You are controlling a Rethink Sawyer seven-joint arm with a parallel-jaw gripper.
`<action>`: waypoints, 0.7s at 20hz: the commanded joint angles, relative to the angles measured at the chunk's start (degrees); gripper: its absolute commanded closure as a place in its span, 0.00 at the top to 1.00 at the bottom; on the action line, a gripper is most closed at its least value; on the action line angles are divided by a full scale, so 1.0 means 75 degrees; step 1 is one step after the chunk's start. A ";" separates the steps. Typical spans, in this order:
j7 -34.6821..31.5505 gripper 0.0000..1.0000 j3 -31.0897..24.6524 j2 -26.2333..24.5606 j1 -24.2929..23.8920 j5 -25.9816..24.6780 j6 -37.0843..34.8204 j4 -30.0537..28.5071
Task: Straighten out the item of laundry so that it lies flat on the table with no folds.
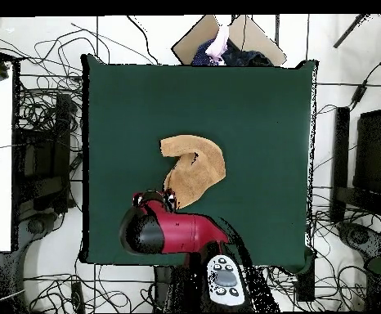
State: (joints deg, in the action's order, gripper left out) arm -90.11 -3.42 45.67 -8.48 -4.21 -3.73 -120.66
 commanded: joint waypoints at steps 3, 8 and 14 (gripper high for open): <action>-0.0817 1.00 0.0243 -0.0159 -0.0126 -0.0441 0.0093 0.0513; -0.0980 1.00 0.0429 -0.0334 0.0013 -0.0571 0.0464 0.0578; -0.1218 1.00 0.0788 -0.0528 0.0331 -0.0573 0.1090 0.0548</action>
State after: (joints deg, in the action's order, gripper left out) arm -90.11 -1.20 44.57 -7.75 -7.17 -1.12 -120.18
